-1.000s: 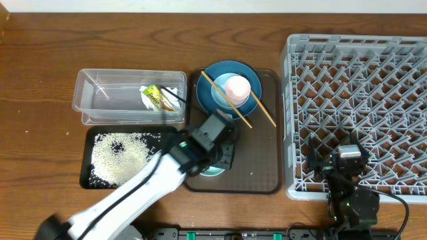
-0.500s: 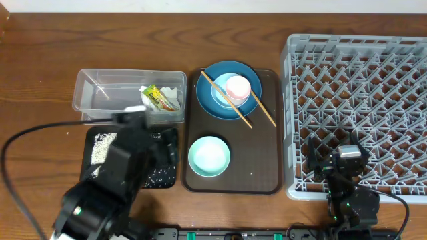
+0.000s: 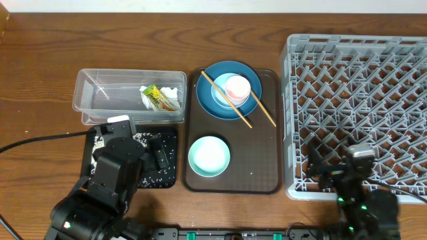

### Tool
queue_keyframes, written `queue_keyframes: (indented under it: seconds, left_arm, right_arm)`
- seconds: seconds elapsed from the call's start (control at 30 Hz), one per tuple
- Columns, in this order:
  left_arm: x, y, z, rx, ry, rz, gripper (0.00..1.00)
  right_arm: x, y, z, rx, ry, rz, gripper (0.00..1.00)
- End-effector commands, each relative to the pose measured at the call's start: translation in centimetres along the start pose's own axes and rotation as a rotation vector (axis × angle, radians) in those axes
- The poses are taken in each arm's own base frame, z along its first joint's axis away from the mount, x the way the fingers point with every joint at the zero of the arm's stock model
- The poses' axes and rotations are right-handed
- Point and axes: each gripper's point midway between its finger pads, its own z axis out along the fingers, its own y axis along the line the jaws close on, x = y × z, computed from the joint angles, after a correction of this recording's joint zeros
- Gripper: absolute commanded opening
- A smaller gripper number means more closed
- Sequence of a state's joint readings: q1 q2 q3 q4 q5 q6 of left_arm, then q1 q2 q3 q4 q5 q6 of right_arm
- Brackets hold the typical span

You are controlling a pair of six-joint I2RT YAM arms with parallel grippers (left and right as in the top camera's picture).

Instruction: Sort waste into correct bins and load items into the dishwasher rack

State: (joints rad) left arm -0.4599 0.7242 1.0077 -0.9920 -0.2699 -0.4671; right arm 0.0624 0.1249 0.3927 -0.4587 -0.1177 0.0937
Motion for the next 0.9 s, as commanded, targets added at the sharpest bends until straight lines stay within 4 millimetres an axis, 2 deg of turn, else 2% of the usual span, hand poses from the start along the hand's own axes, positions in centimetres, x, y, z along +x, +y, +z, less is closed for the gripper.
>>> queue_keyframes:
  seconds: [0.0,0.07,0.13,0.23,0.37,0.47,0.6,0.67,0.7,0.77,0.8,0.87]
  left_arm:
    - [-0.3,0.3,-0.1,-0.018,-0.014,0.006,0.91]
    - [-0.3,0.3,-0.1,-0.018,-0.014,0.006,0.91]
    - [-0.3,0.3,-0.1,-0.018,-0.014,0.006,0.91]
    - [-0.3,0.3,-0.1,-0.018,-0.014,0.006,0.91]
    - [-0.3,0.3,-0.1,-0.018,-0.014,0.006,0.91]
    - [-0.3,0.3,-0.1,-0.018,-0.014,0.006,0.91]
    - [-0.3,0.3,-0.1,-0.018,-0.014,0.006,0.91]
    - [-0.3,0.3,-0.1,-0.018,-0.014,0.006,0.91]
    - [-0.3,0.3,-0.1,-0.018,-0.014,0.006,0.91]
    - [-0.3,0.3,-0.1,-0.018,-0.014,0.006,0.91]
    - [-0.3,0.3,-0.1,-0.018,-0.014,0.006,0.91]
    - [-0.3,0.3,-0.1,-0.018,-0.014,0.006,0.91]
  right_arm:
    - [-5.4,0.2,-1.5,0.026,-0.025,0.019,0.99]
    - [-7.4,0.4,-1.6,0.034,0.054,0.033,0.99]
    - [-8.0,0.4,-1.4,0.046,0.151,0.06,0.99]
    - [-7.6,0.3,-0.5,0.081,0.398,0.115,0.99]
    - [-7.0,0.4,1.3,0.091,0.604,0.161,0.99]
    - [-6.8,2.3,3.6,-0.011,0.683,0.24,0.99]
    - [-7.3,6.7,7.2,-0.303,0.7,0.316,0.99]
    - [-6.5,7.2,8.3,-0.337,0.732,0.32,0.96]
    - [-5.7,7.2,9.0,-0.331,0.76,0.319,0.9]
    - [-3.9,7.5,10.1,-0.341,0.814,0.271,0.72]
    - [-2.9,7.6,10.6,-0.324,0.849,0.26,0.66]
    - [-0.9,8.0,11.4,-0.294,0.914,0.219,0.64]
